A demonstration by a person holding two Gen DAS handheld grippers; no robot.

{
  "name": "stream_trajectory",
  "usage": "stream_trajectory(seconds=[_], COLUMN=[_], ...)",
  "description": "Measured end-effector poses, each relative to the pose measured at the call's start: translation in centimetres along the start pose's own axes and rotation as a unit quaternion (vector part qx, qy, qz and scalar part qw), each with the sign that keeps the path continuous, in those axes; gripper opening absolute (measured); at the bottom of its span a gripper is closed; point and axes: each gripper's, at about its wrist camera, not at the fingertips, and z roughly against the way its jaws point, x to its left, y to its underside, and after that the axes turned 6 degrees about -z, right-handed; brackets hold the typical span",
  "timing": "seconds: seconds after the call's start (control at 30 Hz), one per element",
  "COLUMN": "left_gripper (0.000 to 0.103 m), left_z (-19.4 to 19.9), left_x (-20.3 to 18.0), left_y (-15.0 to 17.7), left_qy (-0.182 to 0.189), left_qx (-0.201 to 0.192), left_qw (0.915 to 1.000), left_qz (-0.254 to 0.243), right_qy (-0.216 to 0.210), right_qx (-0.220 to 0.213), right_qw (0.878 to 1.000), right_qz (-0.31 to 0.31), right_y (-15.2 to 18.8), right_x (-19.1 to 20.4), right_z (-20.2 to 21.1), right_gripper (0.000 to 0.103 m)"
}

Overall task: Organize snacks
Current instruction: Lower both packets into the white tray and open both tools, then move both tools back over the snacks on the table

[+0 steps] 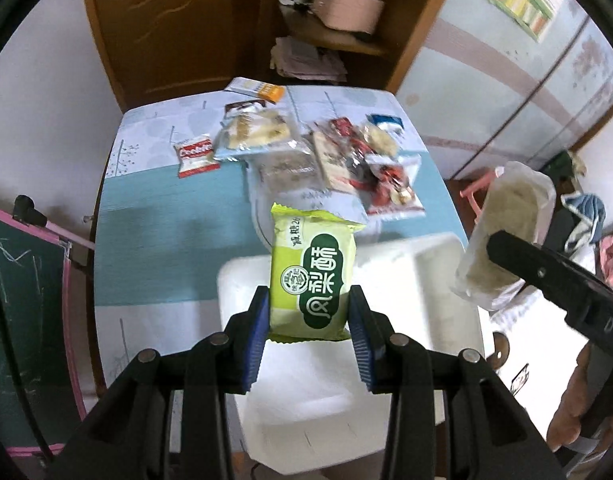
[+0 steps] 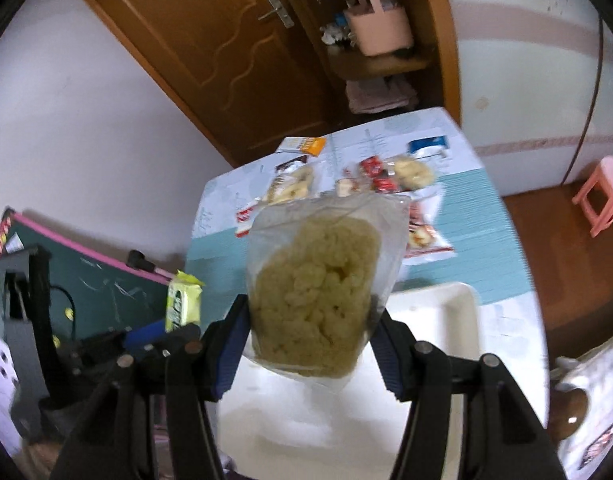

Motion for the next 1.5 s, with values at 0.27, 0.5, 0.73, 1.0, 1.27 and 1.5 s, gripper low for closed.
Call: stream_trajectory(seconds=[0.27, 0.5, 0.73, 1.0, 1.27, 1.5], left_gripper=[0.037, 0.031, 0.049, 0.084, 0.084, 0.084], left_z=[-1.6, -2.5, -3.0, -1.1, 0.2, 0.9], left_x=[-3.7, -5.6, -5.7, -5.2, -5.1, -5.8], left_y=[2.2, 3.4, 4.3, 4.8, 5.5, 6.3], left_qy=[-0.019, -0.031, -0.048, -0.057, -0.062, -0.068], left_qx=[0.033, 0.046, 0.059, 0.033, 0.018, 0.009], left_qw=[0.9992, 0.9983, 0.9971, 0.9974, 0.9968, 0.9966], left_qz=[-0.010, -0.015, 0.000, 0.030, 0.047, 0.046], right_qy=[0.039, 0.060, 0.084, 0.094, 0.086, 0.084], right_qx=[0.021, 0.048, 0.065, 0.053, 0.050, 0.017], right_qw=[0.999, 0.997, 0.993, 0.993, 0.994, 0.994], right_qz=[0.012, 0.026, 0.049, 0.049, 0.050, 0.065], right_y=[4.0, 6.7, 8.1, 8.1, 8.1, 8.7], right_x=[-3.4, -5.2, -5.1, -5.3, -5.0, -4.6], right_z=[0.6, -0.2, -1.0, 0.1, 1.6, 3.6], right_gripper=[0.058, 0.058, 0.058, 0.069, 0.069, 0.069])
